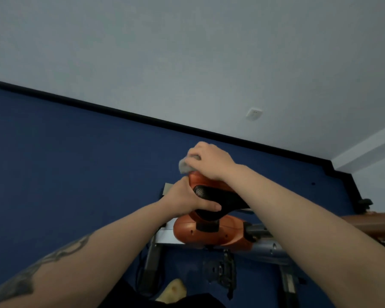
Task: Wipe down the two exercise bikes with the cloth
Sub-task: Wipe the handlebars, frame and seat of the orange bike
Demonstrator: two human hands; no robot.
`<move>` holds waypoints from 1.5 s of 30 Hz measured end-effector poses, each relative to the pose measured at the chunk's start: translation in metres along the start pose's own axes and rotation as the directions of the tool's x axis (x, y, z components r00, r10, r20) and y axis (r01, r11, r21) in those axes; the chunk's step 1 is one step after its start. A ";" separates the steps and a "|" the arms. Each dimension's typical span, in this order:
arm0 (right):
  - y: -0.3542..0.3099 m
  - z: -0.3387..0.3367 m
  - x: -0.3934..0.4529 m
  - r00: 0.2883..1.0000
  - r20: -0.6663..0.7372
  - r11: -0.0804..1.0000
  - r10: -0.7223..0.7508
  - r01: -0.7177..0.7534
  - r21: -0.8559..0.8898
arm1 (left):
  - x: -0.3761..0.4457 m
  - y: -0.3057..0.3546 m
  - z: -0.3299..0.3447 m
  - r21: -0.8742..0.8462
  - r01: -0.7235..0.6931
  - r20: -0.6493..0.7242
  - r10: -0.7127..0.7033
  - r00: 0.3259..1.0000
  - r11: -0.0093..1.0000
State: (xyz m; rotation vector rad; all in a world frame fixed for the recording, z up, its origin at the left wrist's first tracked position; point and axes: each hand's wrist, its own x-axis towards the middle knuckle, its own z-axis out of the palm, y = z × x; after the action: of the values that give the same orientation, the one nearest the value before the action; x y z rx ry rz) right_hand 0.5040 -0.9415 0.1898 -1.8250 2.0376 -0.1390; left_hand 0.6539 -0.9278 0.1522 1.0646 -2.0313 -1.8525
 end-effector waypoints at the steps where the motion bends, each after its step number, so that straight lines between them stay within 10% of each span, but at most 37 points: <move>1: -0.004 0.005 -0.005 0.991 -0.008 0.987 -0.130 0.129 -0.096 | -0.001 0.000 0.001 0.008 -0.029 -0.016 0.029 0.999 1.000; 4: 0.001 0.000 -0.009 0.952 0.034 0.950 -0.305 0.307 -0.061 | -0.004 -0.001 0.001 -0.002 0.002 -0.025 -0.002 1.000 1.000; 9: 0.003 -0.009 0.004 0.996 0.011 0.987 0.089 -0.090 0.134 | -0.005 0.000 -0.001 -0.023 0.073 0.013 -0.073 0.997 0.997; 14: 0.012 0.006 -0.027 0.917 -0.098 0.922 -0.387 0.388 -0.006 | -0.006 0.001 0.000 -0.021 0.013 -0.025 -0.014 1.000 1.000; 19: 0.015 0.000 -0.009 0.964 -0.093 0.933 0.248 -0.212 0.291 | -0.006 0.002 -0.003 -0.079 0.040 0.043 -0.037 0.998 0.996; 24: 0.024 0.015 -0.050 0.964 -0.195 0.974 -0.183 0.205 0.096 | -0.012 0.011 -0.002 -0.091 -0.023 0.060 0.028 0.998 0.996; 27: 0.059 0.008 -0.068 0.993 -0.086 0.960 0.081 -0.055 0.273 | -0.010 0.008 -0.003 -0.106 0.015 0.065 -0.008 0.998 0.994; 30: 0.078 0.008 -0.075 0.916 0.011 0.915 0.402 -0.402 0.013 | -0.009 0.008 -0.003 -0.095 0.051 0.048 -0.047 0.998 0.994; 39: 0.022 0.008 -0.042 0.965 -0.107 0.938 0.238 -0.200 0.282 | -0.011 0.012 -0.001 -0.129 0.059 0.043 -0.054 0.998 0.990; 45: 0.073 -0.001 -0.089 0.934 0.027 0.934 0.357 -0.357 0.003 | -0.012 0.011 0.000 -0.086 0.057 0.021 -0.056 0.998 0.995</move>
State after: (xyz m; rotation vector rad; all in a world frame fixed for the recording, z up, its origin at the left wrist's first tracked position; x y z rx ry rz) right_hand 0.4411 -0.8452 0.1866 -1.4111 2.3046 -0.0190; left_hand 0.6583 -0.9213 0.1658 1.0967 -1.9309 -1.9651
